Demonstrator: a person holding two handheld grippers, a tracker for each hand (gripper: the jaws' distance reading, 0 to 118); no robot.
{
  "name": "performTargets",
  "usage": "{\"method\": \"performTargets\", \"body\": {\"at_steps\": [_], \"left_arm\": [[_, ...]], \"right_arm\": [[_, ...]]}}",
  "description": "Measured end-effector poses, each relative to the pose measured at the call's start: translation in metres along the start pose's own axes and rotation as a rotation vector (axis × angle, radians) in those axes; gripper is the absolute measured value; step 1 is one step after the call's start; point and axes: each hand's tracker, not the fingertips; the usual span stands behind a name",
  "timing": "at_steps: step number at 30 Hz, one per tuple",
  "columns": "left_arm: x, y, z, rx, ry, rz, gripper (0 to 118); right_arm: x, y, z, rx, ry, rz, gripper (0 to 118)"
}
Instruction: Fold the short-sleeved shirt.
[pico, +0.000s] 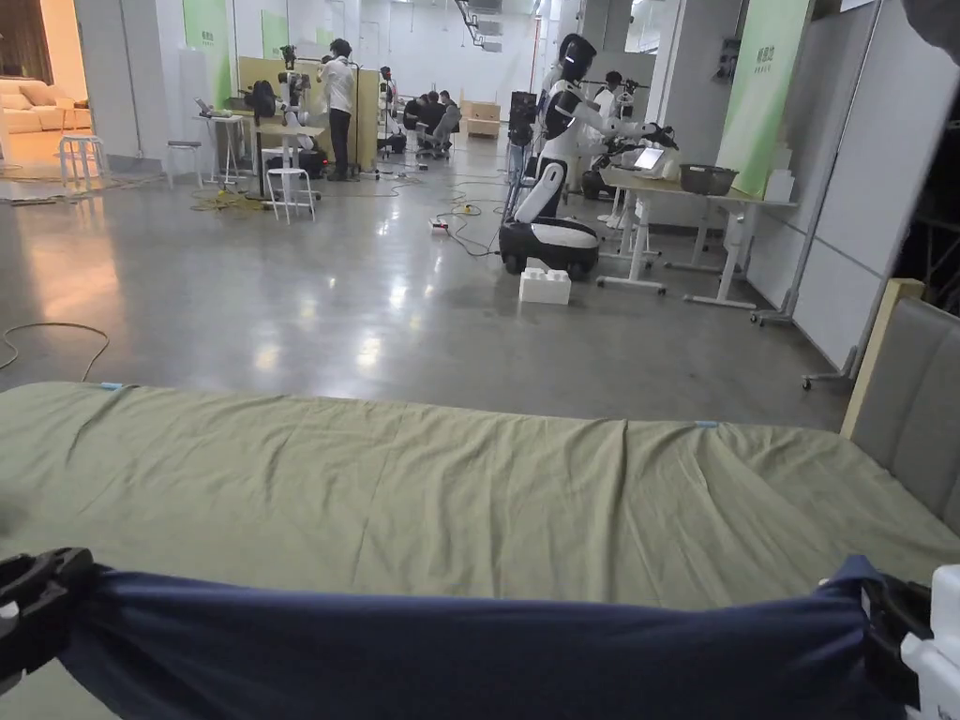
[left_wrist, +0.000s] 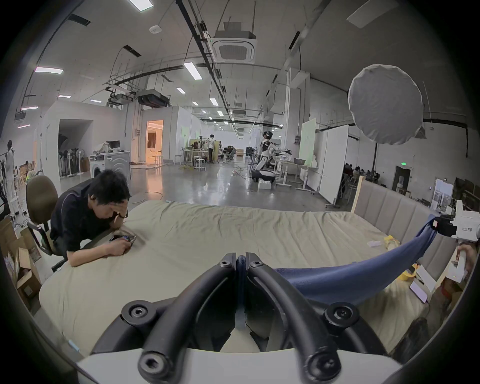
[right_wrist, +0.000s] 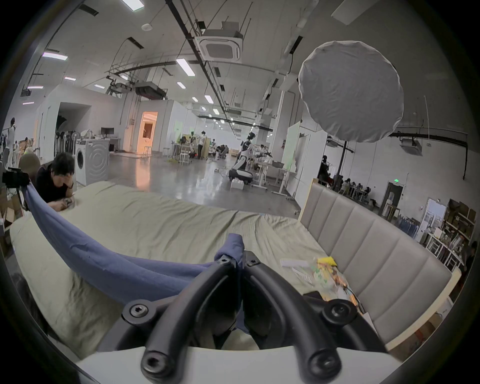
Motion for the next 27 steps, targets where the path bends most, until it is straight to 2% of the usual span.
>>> {"method": "performTargets", "body": {"at_steps": [7, 11, 13, 18, 19, 25, 27], "left_arm": [[-0.001, -0.073, 0.022, -0.173, 0.005, -0.012, 5], [-0.009, -0.118, 0.016, -0.326, 0.011, 0.014, 5], [-0.014, -0.138, 0.009, -0.409, 0.001, 0.037, 5], [-0.021, -0.179, -0.006, -0.608, -0.011, 0.022, 5], [-0.025, -0.182, -0.012, -0.556, 0.043, -0.03, 5], [-0.045, -0.218, -0.034, -0.626, 0.047, 0.0, 5], [-0.045, -0.225, -0.038, -0.637, 0.047, 0.003, 5]], "right_arm": [[-0.019, -0.068, 0.022, -0.205, 0.057, 0.035, 4], [-0.028, -0.118, 0.02, -0.392, 0.121, -0.025, 4], [-0.034, -0.139, 0.019, -0.437, 0.13, 0.019, 4], [-0.045, -0.18, 0.01, -0.567, 0.173, 0.038, 4], [-0.048, -0.187, 0.007, -0.59, 0.189, 0.034, 4], [-0.055, -0.213, -0.004, -0.656, 0.196, 0.036, 4], [-0.059, -0.222, -0.009, -0.692, 0.202, 0.061, 4]]}}
